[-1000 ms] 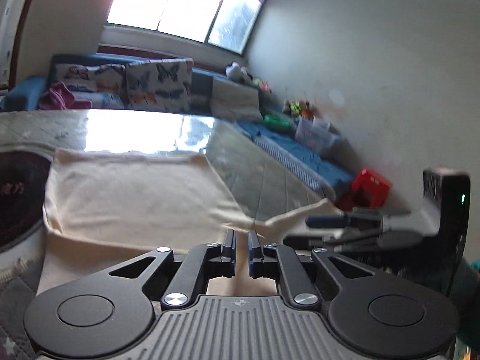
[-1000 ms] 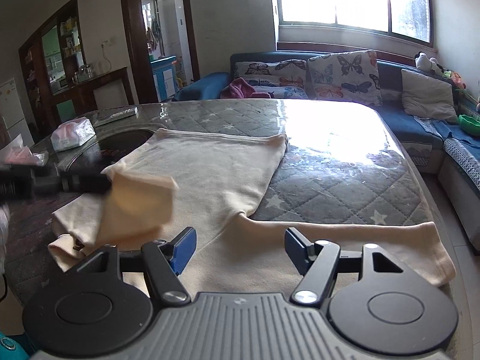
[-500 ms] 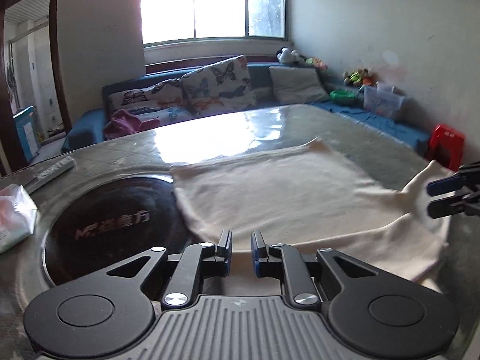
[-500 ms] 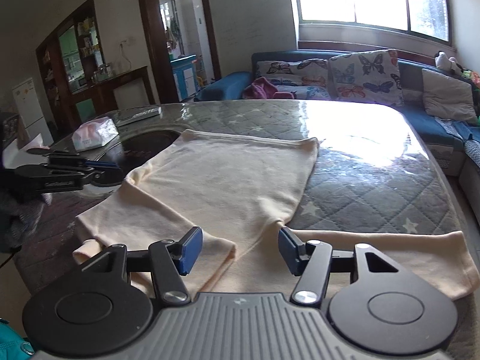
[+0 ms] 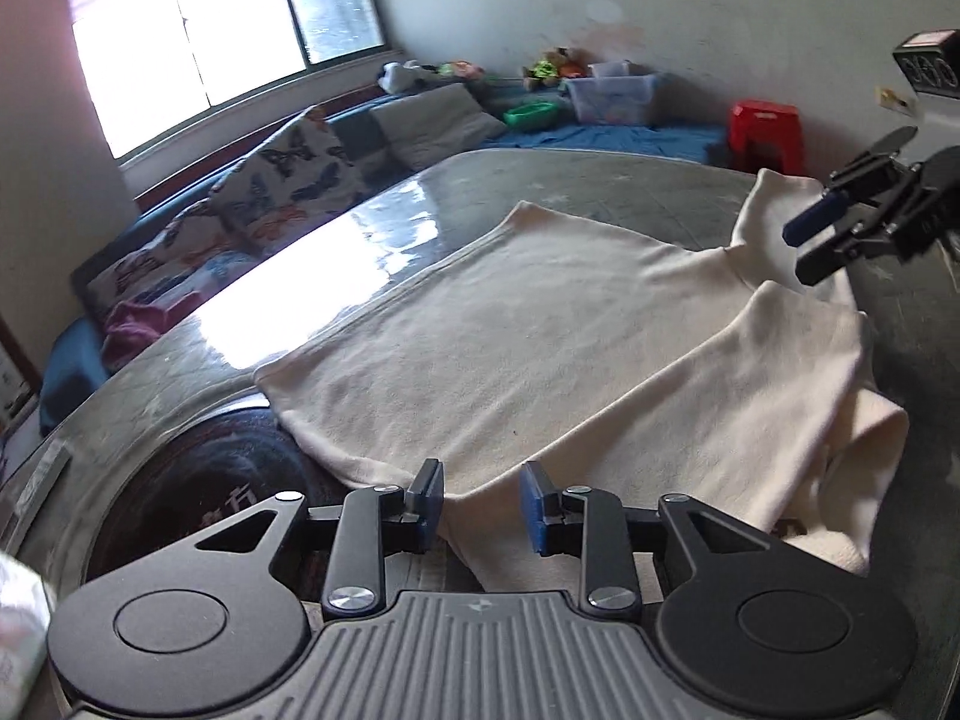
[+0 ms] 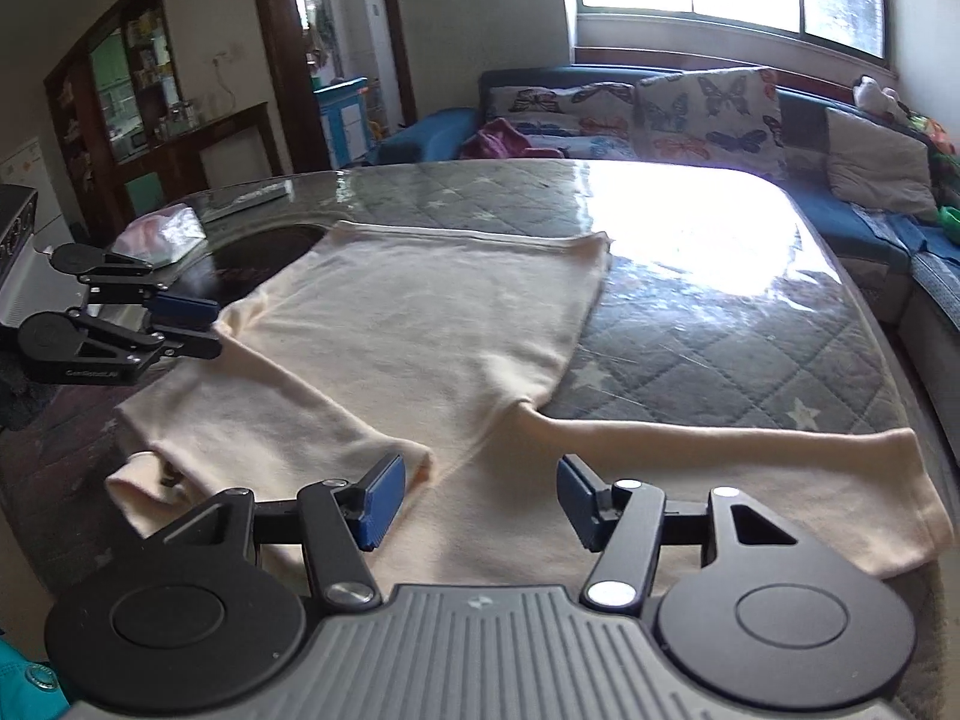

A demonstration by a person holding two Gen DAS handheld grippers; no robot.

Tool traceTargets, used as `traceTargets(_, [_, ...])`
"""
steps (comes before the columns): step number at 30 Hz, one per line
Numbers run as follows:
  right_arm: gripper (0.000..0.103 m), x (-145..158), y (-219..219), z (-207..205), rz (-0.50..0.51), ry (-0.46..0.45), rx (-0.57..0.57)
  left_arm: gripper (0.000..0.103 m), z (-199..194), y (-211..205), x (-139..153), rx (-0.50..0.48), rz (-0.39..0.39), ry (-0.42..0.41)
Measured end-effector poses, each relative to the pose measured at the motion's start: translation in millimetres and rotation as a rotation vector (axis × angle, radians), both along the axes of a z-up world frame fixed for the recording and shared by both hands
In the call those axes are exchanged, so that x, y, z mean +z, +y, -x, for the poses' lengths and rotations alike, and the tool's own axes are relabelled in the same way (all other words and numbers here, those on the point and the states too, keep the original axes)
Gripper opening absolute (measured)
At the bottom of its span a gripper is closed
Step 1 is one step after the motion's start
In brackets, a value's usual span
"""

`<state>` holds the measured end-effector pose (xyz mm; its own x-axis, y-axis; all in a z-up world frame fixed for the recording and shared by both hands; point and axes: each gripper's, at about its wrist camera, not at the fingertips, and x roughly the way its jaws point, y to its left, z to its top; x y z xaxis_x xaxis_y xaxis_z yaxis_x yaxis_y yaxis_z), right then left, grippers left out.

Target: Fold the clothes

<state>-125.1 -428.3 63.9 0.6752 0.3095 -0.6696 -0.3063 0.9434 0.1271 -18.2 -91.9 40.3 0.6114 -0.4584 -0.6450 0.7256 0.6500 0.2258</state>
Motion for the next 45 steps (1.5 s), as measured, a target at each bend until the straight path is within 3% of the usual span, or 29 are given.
traceTargets(4, [0.057,-6,-8,-4,0.006,0.026,-0.032,0.026,-5,-1,2,-0.106,-0.026,0.010])
traceTargets(9, [0.057,-13,-8,-9,0.015,0.049,-0.042,0.014,-16,2,-3,-0.171,-0.063,0.059])
traceTargets(19, [0.058,-16,-7,-14,0.022,0.063,-0.043,0.017,-31,12,0,-0.241,-0.070,0.101])
traceTargets(26, [0.058,-15,-8,-14,0.023,0.063,-0.045,0.003,-32,17,2,-0.235,-0.048,0.137])
traceTargets(33, [0.058,-17,-9,-14,0.026,0.059,-0.046,0.003,-34,45,12,-0.108,-0.004,0.144])
traceTargets(37, [0.058,-18,-9,-16,0.028,0.054,-0.048,0.007,-32,48,9,-0.084,0.040,0.164])
traceTargets(41, [0.057,-8,-6,-14,0.031,0.026,-0.045,0.008,-25,46,21,-0.038,0.094,0.122])
traceTargets(45, [0.051,11,8,-11,0.005,-0.028,0.024,0.008,-6,33,27,-0.061,0.118,0.098])
